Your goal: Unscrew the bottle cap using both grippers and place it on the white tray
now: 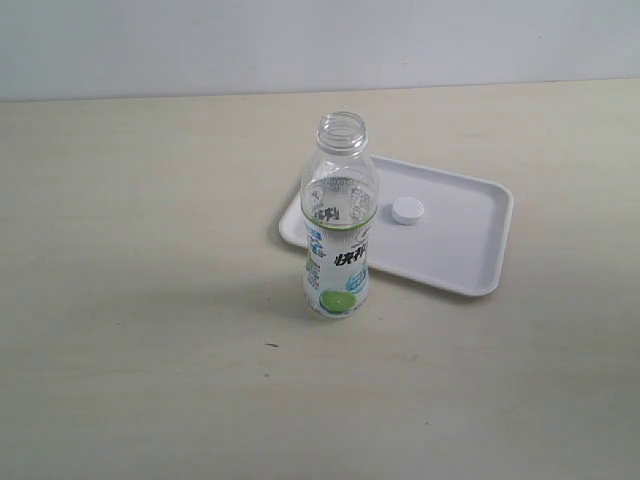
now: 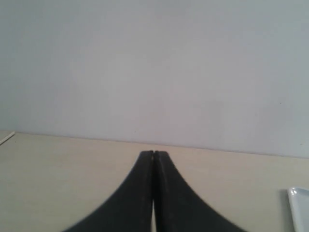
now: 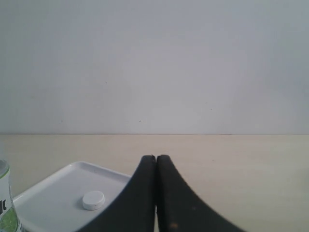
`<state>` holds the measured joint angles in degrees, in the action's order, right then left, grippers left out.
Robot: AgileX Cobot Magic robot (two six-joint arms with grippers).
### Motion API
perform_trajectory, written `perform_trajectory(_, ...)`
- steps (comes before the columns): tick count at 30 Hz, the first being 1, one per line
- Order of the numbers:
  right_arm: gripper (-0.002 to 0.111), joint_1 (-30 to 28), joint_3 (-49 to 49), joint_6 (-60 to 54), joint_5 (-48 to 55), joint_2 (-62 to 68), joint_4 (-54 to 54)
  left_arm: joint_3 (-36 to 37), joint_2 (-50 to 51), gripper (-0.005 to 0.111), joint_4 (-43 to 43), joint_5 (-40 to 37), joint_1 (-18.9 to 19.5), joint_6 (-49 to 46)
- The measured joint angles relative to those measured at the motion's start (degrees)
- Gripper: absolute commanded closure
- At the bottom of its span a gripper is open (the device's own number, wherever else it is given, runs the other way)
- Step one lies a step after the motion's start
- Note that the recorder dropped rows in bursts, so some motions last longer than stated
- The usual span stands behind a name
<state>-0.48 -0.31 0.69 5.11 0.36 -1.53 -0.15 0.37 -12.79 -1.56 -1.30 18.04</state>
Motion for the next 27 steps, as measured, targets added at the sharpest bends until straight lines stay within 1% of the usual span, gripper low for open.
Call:
perform_trajectory(8,0.108,0.00,0.00,0.00,0.00,0.00,0.00,0.00,0.00,0.107,1.96,-3.15,0.00,-2.07)
perform_trajectory(13,0.108,0.00,0.00,0.00,0.00,0.00,0.00,0.00,0.00,0.107,2.67,-3.38,0.00,-4.12)
perform_trajectory(27,0.108,0.00,0.00,0.00,0.00,0.00,0.00,0.00,0.00,0.107,2.77,-3.51,0.00,-4.50)
